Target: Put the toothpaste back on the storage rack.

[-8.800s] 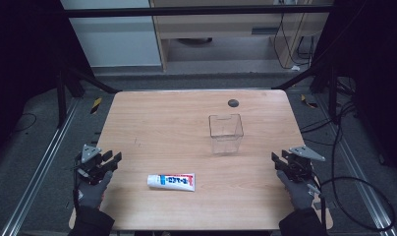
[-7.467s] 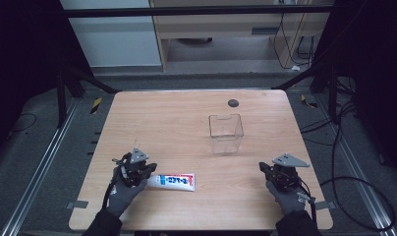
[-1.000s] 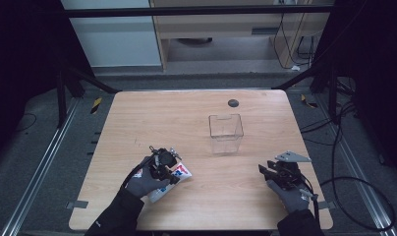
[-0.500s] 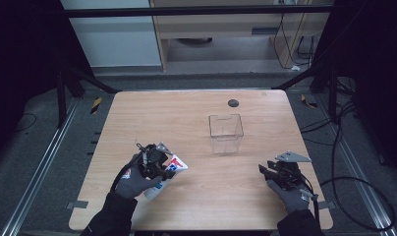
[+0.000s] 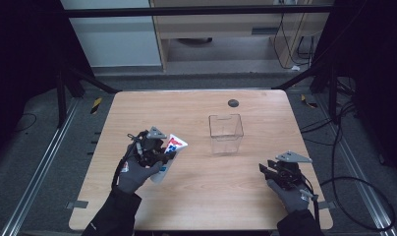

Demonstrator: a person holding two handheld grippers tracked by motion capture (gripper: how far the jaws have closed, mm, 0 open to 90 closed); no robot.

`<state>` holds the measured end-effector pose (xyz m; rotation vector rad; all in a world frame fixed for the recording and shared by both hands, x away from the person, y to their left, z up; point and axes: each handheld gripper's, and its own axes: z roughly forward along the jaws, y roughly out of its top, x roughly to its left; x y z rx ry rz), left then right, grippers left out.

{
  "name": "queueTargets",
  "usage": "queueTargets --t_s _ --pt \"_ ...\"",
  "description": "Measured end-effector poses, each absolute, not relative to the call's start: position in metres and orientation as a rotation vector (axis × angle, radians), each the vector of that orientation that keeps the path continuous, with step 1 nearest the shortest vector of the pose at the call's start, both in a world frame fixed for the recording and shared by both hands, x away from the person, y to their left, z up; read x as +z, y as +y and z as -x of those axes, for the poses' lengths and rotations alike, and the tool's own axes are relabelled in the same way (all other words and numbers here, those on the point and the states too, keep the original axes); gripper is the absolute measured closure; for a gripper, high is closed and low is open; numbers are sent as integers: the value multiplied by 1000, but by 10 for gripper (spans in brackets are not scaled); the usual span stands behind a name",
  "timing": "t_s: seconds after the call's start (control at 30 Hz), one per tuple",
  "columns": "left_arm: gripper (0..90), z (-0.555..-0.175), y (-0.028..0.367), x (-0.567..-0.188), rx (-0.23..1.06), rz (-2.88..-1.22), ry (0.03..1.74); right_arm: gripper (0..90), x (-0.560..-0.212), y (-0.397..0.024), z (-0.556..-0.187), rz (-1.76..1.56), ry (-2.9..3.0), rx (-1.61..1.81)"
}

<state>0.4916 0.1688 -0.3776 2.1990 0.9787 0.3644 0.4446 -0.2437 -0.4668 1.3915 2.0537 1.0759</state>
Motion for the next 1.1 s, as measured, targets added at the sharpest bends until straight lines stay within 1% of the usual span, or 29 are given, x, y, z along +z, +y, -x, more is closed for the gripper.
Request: queueTargets --t_s 0.2,0.37,0.53,0.63,0.87,1.1 --pt "723 -503 173 -366 425 -2074 1018 581 -467 -243 -444 -1392 2047 1078" --pt "723 -508 172 -355 515 -1958 1049 577 -467 -243 -444 -1387 2043 1079" --pt "723 -512 164 -351 549 -1879 1063 572 -467 -243 -445 -1382 2040 1075" --pt "723 -515 155 -347 595 -1842 1037 572 -468 -243 -445 -1374 2037 1074" --pt "723 -528 137 -341 562 -1748 1025 569 -468 -243 -445 -1373 2039 1073" --pt "724 -533 123 -328 632 -1664 995 567 -468 -243 -445 -1374 2035 1077"
